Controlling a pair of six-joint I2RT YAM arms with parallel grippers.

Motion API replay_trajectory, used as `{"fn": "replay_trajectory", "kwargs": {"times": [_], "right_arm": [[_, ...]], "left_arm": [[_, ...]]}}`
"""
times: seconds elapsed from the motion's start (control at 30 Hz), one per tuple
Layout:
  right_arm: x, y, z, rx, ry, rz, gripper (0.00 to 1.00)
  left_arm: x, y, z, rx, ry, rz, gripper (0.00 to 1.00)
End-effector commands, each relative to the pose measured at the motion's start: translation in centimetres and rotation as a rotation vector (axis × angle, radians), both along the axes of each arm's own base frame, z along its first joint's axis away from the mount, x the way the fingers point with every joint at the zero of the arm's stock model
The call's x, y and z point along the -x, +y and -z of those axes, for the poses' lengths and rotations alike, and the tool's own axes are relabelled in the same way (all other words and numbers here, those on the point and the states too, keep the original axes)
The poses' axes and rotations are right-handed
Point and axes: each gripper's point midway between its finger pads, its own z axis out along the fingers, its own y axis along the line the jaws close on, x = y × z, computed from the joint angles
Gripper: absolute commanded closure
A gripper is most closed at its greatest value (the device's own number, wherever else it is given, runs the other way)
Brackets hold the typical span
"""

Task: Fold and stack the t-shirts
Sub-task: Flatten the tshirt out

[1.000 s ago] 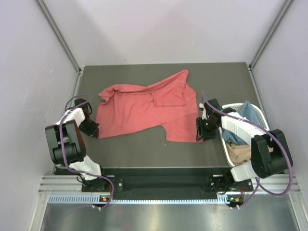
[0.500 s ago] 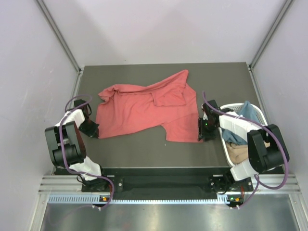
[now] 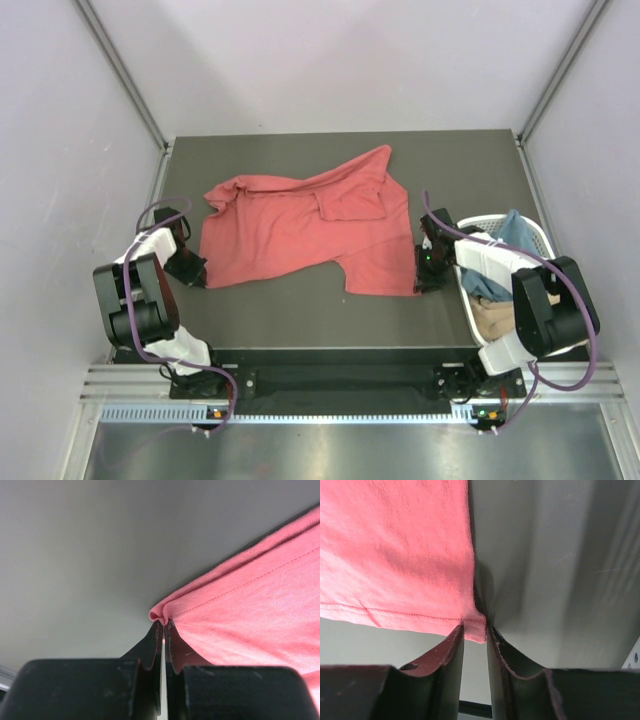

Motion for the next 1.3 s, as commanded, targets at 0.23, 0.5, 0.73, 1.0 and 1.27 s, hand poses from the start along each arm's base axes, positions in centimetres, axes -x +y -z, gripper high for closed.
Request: {"fn": "replay_trajectory", "kwargs": {"times": [0.23, 0.5, 0.73, 1.0, 1.27], "right_arm": [[-0.5, 0.3, 0.9, -0.007, -0.017, 0.033, 0.94], [-4.3, 2.2, -4.3, -0.146, -0.229, 0.070, 1.00], [-8.0, 2.6, -10.7, -0.368, -0.381, 0.131, 1.00], [-12.6, 2.0, -21.7, -0.616, -0.565, 0.149, 1.00], [-12.6, 3.0, -34.1, -0.805, -0.814, 0.057, 1.00]], "left_arm": [[0.5, -0.4, -0.6, 0.018, -0.012, 0.020, 1.00], [0.0, -0.4, -1.7, 0.014, -0.051, 0.027, 1.00], [-2.0, 0.3, -5.8, -0.023, -0.154, 0.060, 1.00], [-3.9, 0.9, -12.2, -0.093, -0.313, 0.106, 1.00], [-6.8, -0.2, -21.9, -0.094, -0.554, 0.199, 1.00]]}}
